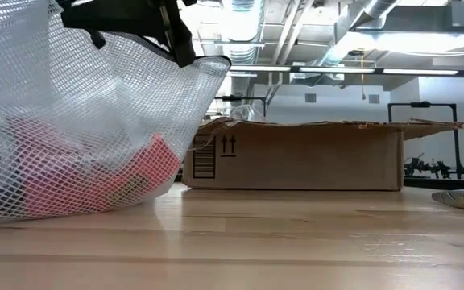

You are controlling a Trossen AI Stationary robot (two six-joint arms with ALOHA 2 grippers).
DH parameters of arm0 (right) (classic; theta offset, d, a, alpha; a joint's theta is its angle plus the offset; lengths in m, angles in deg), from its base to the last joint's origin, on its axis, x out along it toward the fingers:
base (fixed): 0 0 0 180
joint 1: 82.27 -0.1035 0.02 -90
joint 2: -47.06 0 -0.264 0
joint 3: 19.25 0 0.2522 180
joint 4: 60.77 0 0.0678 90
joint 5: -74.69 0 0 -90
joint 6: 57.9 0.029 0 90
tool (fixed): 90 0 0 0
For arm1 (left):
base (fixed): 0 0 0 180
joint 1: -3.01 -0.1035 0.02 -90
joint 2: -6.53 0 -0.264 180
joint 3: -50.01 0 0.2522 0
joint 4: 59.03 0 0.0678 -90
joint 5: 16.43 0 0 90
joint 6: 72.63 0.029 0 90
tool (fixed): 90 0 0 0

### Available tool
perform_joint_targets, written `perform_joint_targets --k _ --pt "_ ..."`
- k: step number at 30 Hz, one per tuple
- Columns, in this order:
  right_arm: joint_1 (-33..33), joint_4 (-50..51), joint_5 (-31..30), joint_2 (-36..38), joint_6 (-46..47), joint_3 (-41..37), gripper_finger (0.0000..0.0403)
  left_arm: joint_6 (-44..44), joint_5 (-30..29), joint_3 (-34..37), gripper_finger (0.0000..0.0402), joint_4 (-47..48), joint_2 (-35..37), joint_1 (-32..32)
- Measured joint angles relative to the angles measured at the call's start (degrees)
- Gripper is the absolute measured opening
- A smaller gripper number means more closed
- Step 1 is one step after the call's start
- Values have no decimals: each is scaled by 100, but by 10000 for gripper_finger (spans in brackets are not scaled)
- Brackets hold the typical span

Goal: Unpack boxes
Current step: Close the transparent zip bag

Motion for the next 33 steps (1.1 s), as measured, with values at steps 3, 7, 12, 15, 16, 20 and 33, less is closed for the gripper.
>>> perform_joint_targets --k 3,7,12,15,16,20,33 --pt "0 0 0 0 0 0 155 -157 228 0 98 -52 1 -2" --pt "0 0 0 2 0 0 155 -411 375 0 98 -24 2 -26" --pt "-2 0 -2 2 39 0 155 -915 574 0 98 -23 9 -35" --pt "-2 0 -1 2 42 0 155 -1105 596 0 98 -22 9 -41" --pt "-2 0 -1 4 43 0 155 -1133 596 0 98 -21 9 -61" --pt "-13 0 -2 6 44 -2 155 -1223 579 0 98 -25 -21 -174" --pt "-57 -16 -2 -17 63 0 155 -662 451 0 91 -65 -332 -602"
